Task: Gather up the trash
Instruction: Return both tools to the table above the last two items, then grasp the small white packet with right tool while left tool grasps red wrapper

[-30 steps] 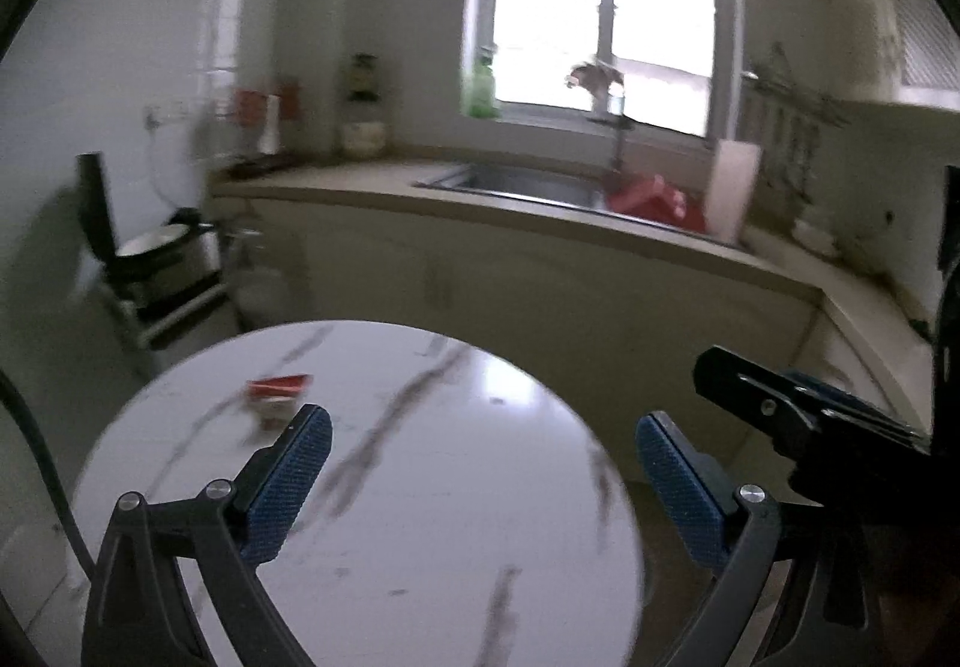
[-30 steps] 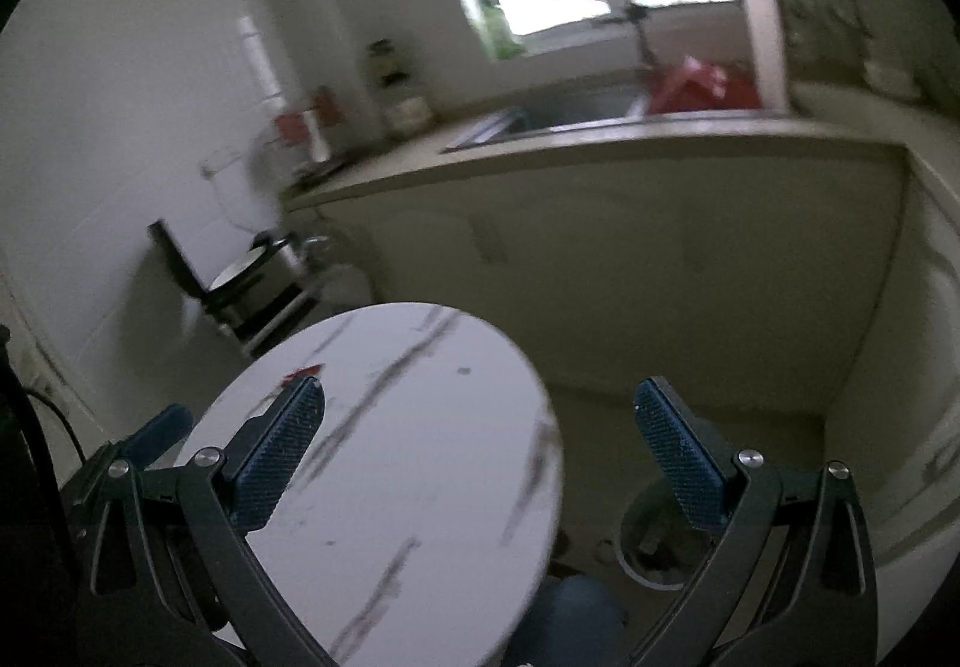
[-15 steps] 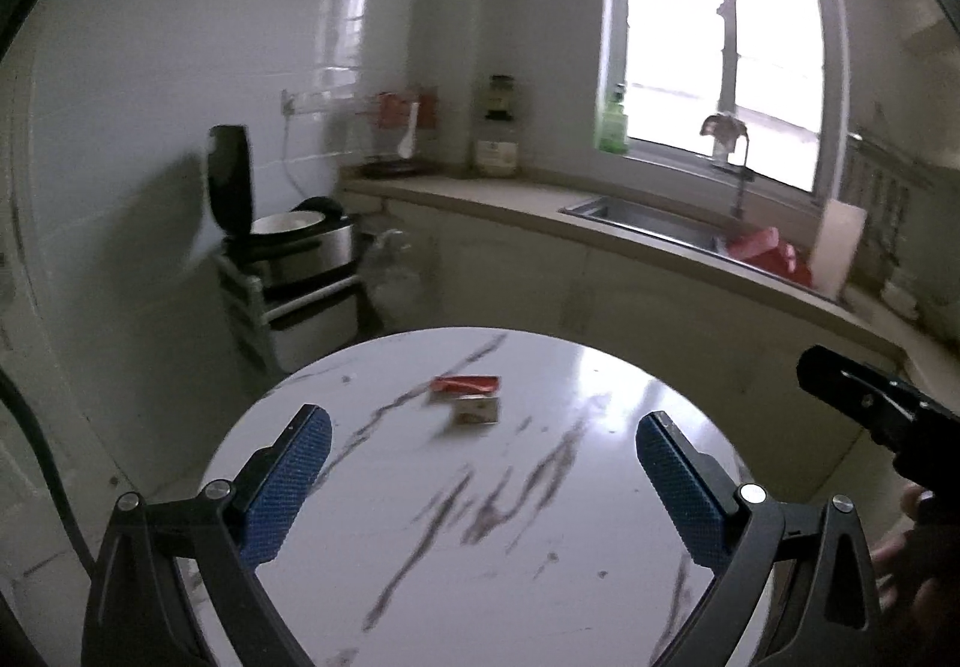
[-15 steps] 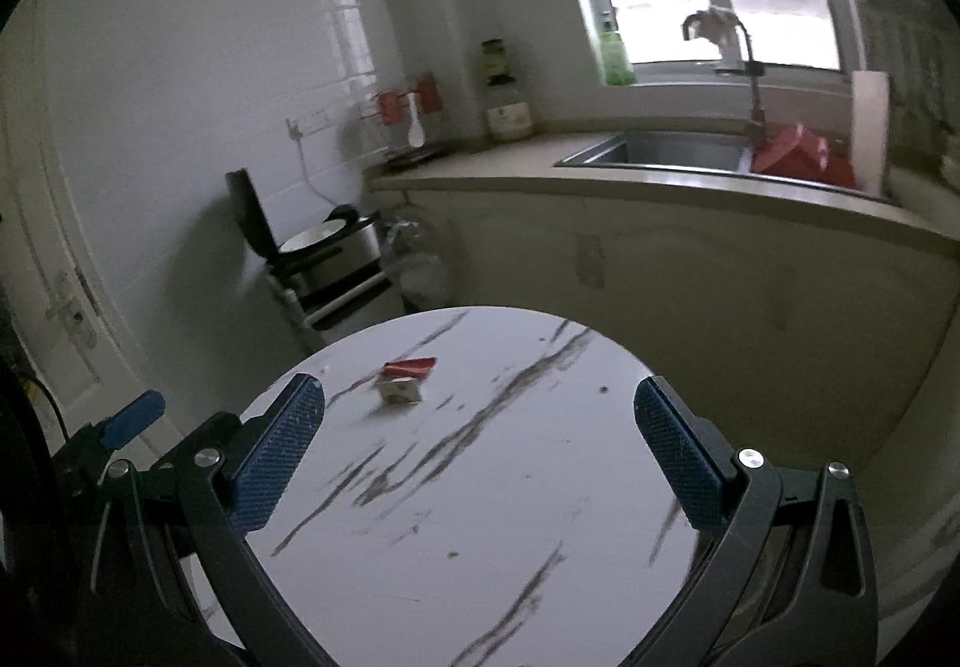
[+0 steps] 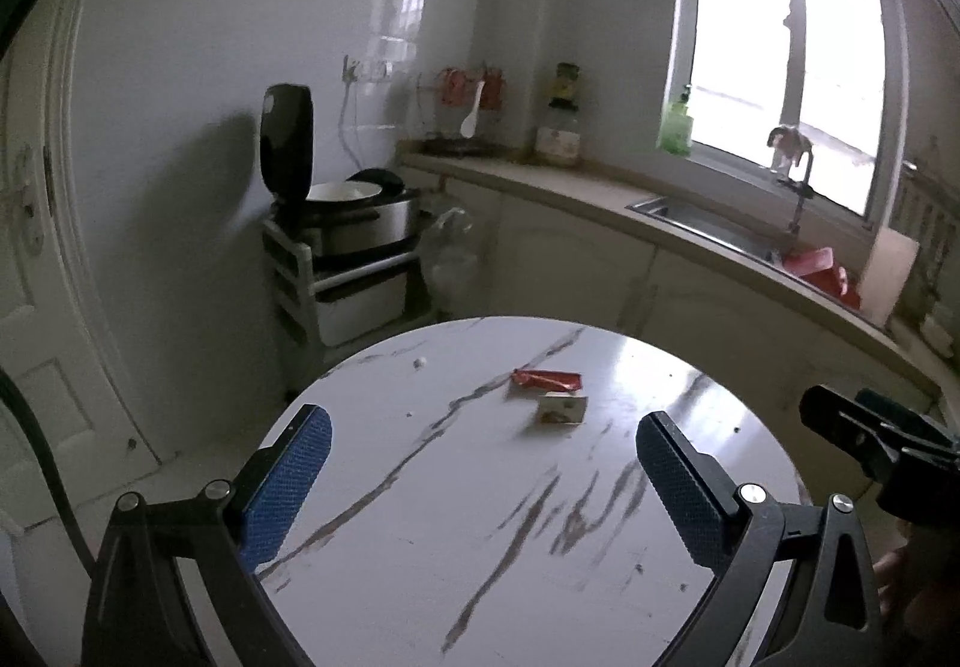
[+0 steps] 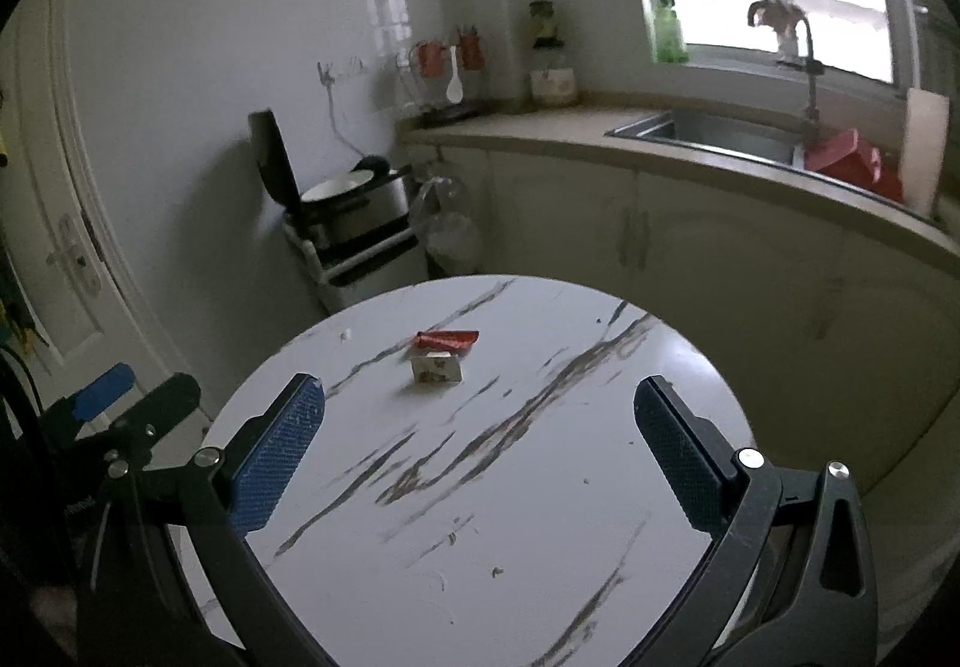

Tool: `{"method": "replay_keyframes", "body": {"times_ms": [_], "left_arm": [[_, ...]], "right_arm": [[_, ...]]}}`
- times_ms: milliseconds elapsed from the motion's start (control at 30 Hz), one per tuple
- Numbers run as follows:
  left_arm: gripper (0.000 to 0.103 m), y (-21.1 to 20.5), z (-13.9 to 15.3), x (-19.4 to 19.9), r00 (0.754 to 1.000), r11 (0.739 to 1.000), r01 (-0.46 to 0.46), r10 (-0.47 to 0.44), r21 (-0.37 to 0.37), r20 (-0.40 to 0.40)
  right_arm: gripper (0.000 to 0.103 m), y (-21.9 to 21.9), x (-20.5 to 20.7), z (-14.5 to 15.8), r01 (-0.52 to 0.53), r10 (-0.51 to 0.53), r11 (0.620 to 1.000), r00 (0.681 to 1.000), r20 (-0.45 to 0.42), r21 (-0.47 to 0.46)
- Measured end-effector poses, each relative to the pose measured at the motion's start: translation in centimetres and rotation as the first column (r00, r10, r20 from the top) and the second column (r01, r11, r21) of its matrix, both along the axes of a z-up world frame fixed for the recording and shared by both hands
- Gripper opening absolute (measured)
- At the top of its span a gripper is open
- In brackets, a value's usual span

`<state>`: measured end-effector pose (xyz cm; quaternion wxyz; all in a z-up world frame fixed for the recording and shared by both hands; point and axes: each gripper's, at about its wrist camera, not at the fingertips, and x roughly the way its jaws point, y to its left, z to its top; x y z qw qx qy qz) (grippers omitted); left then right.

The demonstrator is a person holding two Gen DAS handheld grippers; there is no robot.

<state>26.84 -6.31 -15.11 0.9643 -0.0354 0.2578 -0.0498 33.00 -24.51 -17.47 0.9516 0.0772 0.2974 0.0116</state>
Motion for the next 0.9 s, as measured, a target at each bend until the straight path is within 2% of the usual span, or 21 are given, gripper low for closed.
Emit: {"method": "replay_keyframes", "body": {"times_ms": [167, 333, 700, 833, 900], "left_arm": [[0.100, 0.0, -0.8, 3.2, 0.999, 1.000, -0.007, 0.007, 0.001, -0.042], [0.100, 0.4, -1.9, 7.6, 0.995, 1.000, -0.022, 0.021, -0.005, -0.096], [0.100, 1.9, -4.8, 18.0, 0.979, 0.998, -0.062, 0.062, 0.005, -0.194], [0.100, 2.5, -5.7, 21.6, 0.972, 0.998, -0.069, 0.069, 0.007, -0.223], [0.100, 2.4, -6.4, 22.7, 0.973, 0.999, -0.035, 0.029, -0.022, -0.229]], "right_arm": [[0.103, 0.4, 2.1, -1.6, -0.010, 0.010, 1.000, 0.999, -0.042, -0.011], [0.103, 0.6, 5.7, -4.5, -0.025, 0.023, 1.000, 0.992, -0.127, -0.014], [0.103, 3.8, 15.7, -12.4, -0.086, 0.083, 0.996, 0.946, -0.312, 0.002], [0.103, 4.8, 18.2, -14.3, -0.069, 0.058, 0.997, 0.934, -0.353, -0.019], [0.099, 4.9, 19.3, -15.0, -0.062, 0.051, 0.998, 0.929, -0.366, -0.018]]}}
